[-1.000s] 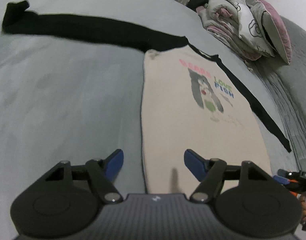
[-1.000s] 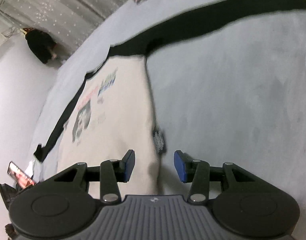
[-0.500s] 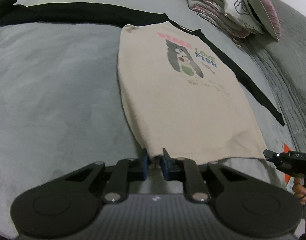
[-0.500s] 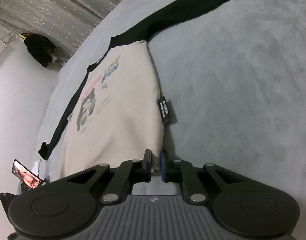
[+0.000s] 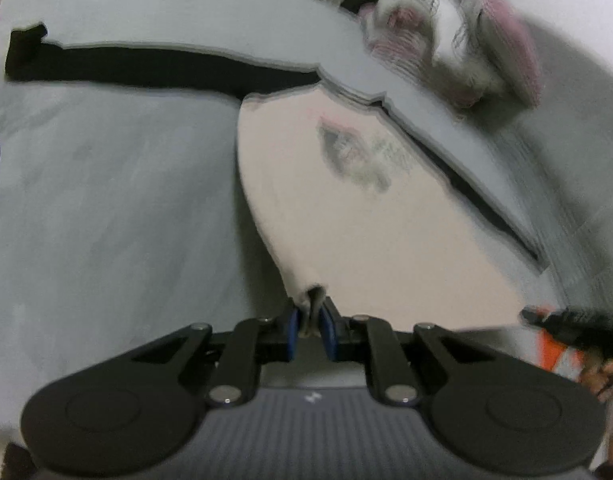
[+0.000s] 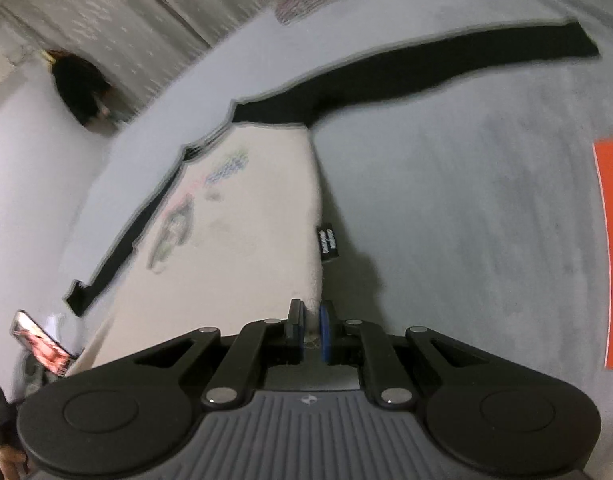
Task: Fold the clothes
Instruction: 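Pinch the cream hem with both grippers and smooth the sweatshirt flat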
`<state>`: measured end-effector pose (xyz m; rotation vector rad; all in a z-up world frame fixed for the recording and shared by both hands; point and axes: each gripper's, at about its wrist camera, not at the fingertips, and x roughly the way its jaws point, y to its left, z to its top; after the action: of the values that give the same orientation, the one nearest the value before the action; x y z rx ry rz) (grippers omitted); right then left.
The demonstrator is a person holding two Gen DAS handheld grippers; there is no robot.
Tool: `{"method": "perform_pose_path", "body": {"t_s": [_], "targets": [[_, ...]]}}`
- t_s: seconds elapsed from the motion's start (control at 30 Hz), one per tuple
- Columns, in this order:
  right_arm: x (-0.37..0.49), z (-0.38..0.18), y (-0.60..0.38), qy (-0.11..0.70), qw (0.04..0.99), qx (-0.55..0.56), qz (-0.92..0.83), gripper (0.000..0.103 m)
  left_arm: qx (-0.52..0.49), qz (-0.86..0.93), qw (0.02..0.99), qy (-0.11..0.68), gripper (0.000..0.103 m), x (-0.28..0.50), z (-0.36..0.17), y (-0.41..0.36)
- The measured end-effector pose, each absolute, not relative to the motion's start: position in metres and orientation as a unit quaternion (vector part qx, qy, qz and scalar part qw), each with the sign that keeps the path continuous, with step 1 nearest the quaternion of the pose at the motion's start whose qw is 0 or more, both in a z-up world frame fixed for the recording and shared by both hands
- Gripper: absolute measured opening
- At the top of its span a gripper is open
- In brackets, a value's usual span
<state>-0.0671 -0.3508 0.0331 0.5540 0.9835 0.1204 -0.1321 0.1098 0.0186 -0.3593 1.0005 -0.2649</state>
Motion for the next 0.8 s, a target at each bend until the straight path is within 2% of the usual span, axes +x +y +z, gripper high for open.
{"method": "perform_pose_path", "body": {"t_s": [0.13, 0.23, 0.27, 0.33, 0.47, 0.53, 0.8], "targets": [[-0.067, 0.000, -0.348, 0.487, 0.839, 0.242, 0.031, 0.010, -0.097, -0.114, 0.864, 0.482, 0.015, -0.135, -0.008, 0.094], [-0.071, 0.005, -0.349, 0.474, 0.847, 0.239, 0.036, 0.010, -0.082, -0.112, 0.871, 0.470, 0.025, -0.134, 0.002, 0.094], [-0.072, 0.011, -0.349, 0.468, 0.853, 0.230, 0.033, 0.011, -0.078, -0.107, 0.875, 0.465, 0.032, -0.133, 0.006, 0.096], [-0.074, 0.022, -0.349, 0.453, 0.865, 0.214, 0.028, 0.017, -0.079, -0.097, 0.887, 0.445, 0.043, -0.131, 0.015, 0.101], [-0.067, 0.047, -0.338, 0.426, 0.883, 0.194, 0.039, 0.025, -0.100, -0.096, 0.906, 0.401, 0.053, -0.123, 0.034, 0.106], [-0.059, 0.054, -0.324, 0.420, 0.887, 0.186, 0.054, 0.030, -0.109, -0.101, 0.908, 0.392, 0.053, -0.113, 0.036, 0.101], [-0.027, 0.048, -0.237, 0.434, 0.881, 0.132, 0.134, 0.031, -0.070, -0.177, 0.900, 0.392, 0.055, -0.089, 0.009, 0.037]]}}
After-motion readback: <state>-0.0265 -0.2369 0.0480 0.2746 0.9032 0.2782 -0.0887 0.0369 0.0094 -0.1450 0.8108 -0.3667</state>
